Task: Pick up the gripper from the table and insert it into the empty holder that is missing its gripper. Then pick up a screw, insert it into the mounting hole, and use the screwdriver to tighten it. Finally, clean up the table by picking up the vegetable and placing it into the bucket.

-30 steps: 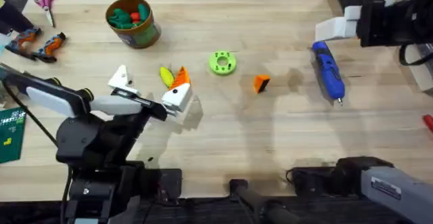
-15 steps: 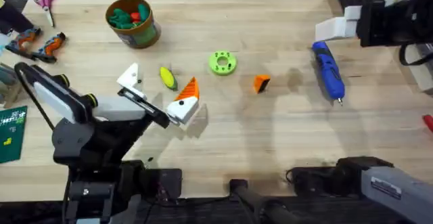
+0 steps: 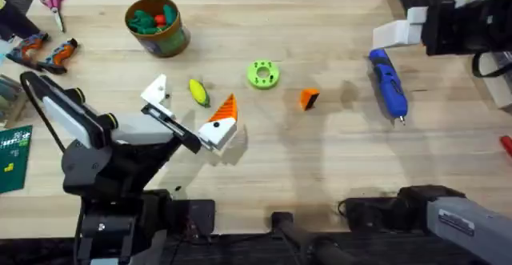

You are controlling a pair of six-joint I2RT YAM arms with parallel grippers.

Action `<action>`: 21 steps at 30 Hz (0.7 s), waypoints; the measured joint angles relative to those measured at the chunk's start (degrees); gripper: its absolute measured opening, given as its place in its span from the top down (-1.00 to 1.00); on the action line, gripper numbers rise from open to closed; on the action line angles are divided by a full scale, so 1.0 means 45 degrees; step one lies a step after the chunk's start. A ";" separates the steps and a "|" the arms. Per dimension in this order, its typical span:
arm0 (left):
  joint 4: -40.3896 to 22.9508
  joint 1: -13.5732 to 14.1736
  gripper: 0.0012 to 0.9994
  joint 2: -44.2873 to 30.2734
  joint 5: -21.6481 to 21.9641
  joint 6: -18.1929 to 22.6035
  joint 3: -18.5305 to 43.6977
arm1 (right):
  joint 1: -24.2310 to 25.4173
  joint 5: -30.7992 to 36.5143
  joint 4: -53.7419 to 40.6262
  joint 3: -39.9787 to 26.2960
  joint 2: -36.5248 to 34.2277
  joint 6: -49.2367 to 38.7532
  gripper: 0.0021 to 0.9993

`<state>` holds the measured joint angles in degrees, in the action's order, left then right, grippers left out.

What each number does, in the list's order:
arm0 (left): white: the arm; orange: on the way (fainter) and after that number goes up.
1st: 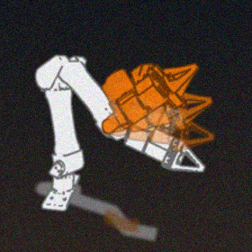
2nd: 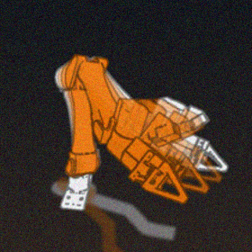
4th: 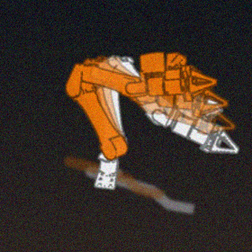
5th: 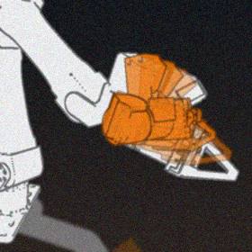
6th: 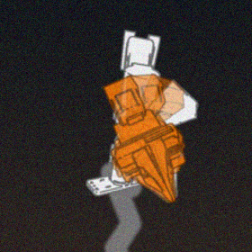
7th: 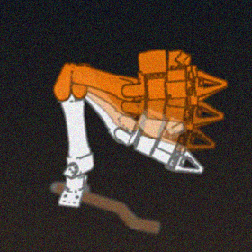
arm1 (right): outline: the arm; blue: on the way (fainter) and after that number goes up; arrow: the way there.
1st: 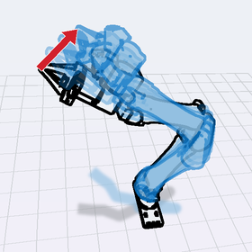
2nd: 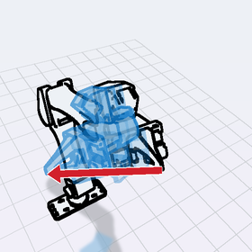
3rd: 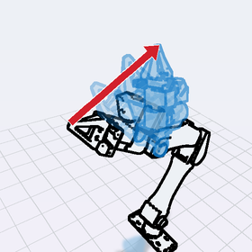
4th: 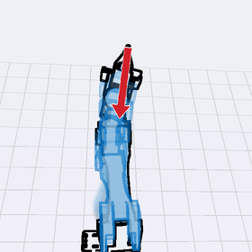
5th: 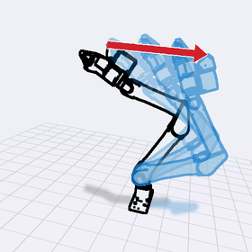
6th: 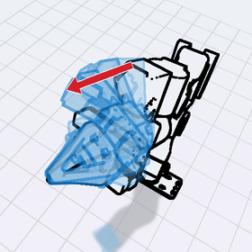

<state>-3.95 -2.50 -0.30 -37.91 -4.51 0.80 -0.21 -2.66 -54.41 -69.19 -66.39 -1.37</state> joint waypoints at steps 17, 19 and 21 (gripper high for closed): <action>-0.0002 0.0000 -0.97 0.0000 -0.0010 0.0000 0.0000 | 0.0000 -0.0003 0.0024 0.0000 0.0000 0.0000 -0.99; -0.0005 0.0000 -0.97 -0.0004 -0.0010 0.0000 0.0000 | 0.0000 -0.0036 0.0025 0.0000 0.0000 0.0001 -0.99; -0.0005 0.0000 -0.97 0.0000 -0.0010 0.0000 0.0000 | 0.0000 -0.0220 0.0013 0.0000 0.0000 0.0005 -0.99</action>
<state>-3.97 -2.50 -0.30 -37.95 -4.51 0.80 -0.21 -3.64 -54.35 -69.19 -66.39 -1.34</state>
